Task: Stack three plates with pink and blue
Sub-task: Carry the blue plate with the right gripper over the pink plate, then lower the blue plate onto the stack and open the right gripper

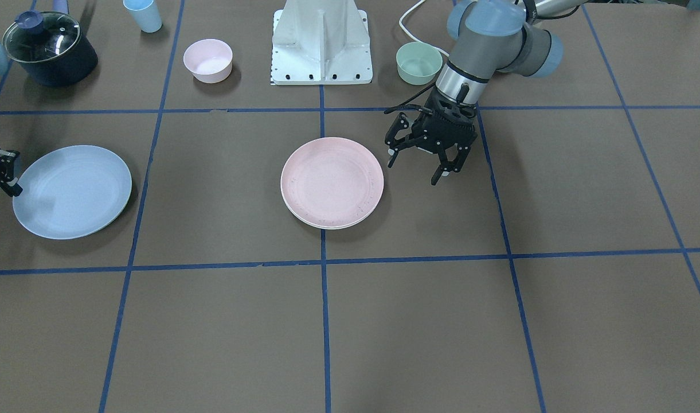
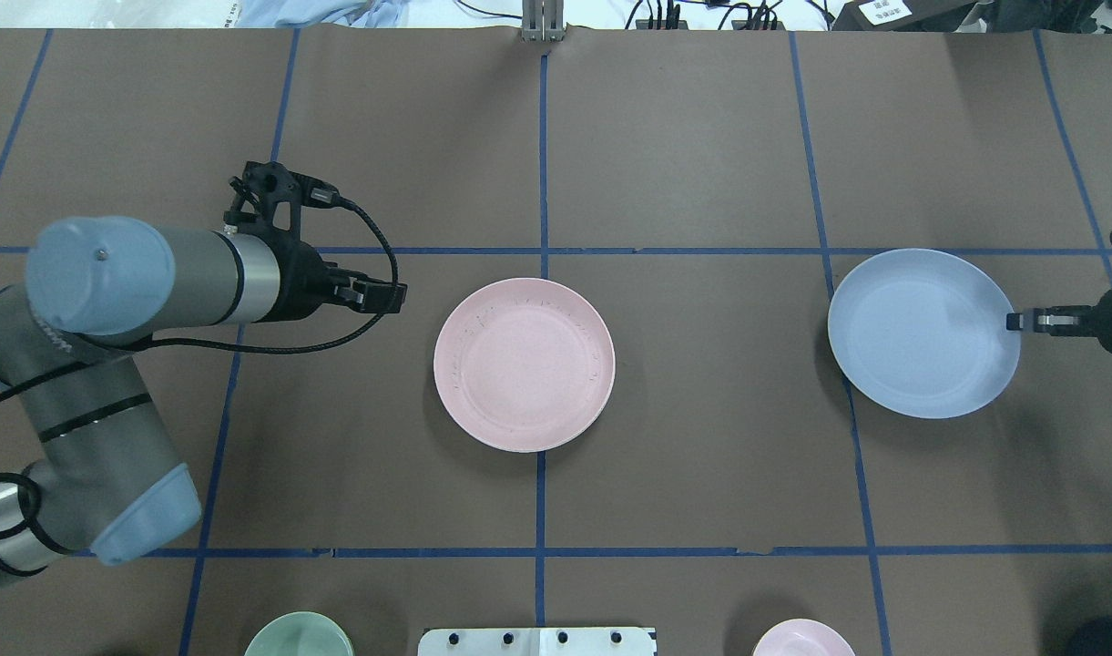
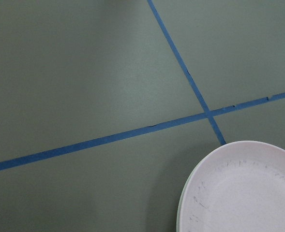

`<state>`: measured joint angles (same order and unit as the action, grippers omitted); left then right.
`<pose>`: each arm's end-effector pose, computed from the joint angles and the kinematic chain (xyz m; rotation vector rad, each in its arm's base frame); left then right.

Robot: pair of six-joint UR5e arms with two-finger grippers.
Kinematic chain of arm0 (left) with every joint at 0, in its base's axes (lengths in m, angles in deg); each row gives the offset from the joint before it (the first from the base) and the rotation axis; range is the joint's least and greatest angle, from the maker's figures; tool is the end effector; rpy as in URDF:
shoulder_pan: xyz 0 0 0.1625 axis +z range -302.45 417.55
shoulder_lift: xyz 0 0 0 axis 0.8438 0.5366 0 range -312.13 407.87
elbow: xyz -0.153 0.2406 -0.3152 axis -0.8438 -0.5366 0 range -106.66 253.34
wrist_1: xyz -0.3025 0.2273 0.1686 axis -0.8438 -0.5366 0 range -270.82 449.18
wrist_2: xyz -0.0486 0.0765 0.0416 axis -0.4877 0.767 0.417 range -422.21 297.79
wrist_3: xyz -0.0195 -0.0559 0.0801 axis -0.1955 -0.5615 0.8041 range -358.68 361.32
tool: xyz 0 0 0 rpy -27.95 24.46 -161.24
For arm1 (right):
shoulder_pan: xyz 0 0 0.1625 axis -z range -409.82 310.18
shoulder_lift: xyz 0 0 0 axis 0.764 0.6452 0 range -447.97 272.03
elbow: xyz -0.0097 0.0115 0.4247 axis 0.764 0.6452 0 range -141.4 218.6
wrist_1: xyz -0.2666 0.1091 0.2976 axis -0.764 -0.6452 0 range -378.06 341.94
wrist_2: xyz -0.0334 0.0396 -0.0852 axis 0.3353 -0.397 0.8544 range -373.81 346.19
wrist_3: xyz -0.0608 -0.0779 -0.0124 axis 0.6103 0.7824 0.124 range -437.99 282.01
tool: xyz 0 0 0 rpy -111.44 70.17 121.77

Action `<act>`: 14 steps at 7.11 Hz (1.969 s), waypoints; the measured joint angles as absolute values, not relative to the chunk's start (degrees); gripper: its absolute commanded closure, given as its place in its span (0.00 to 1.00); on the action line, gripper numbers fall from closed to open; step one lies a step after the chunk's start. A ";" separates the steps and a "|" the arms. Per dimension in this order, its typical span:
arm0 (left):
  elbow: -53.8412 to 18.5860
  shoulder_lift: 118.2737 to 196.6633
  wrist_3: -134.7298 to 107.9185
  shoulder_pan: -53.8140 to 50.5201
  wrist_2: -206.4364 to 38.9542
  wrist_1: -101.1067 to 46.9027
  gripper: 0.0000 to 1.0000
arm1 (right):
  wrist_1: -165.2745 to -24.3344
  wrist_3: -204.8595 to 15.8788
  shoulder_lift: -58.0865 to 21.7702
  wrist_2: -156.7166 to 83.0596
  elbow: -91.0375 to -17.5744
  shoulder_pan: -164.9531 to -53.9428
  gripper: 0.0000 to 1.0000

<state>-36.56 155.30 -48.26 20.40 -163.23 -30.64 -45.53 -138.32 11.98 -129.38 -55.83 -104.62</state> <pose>0.3839 -0.4340 0.2763 0.5997 1.0177 0.1630 -0.1836 -0.4169 0.5840 0.3545 -0.9978 0.1751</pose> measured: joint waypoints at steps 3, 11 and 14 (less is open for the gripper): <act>-40.54 145.62 -27.68 5.85 -174.09 -29.69 0.00 | -54.32 -150.18 0.35 -126.01 -60.04 -99.19 1.00; -36.11 136.95 2.64 -15.18 -187.43 -30.26 0.00 | -96.13 -166.24 -24.49 -97.80 -69.23 -70.35 0.01; -35.99 136.91 2.54 -15.22 -187.45 -30.27 0.00 | -97.08 -165.92 -27.51 -96.77 -67.21 -70.84 0.00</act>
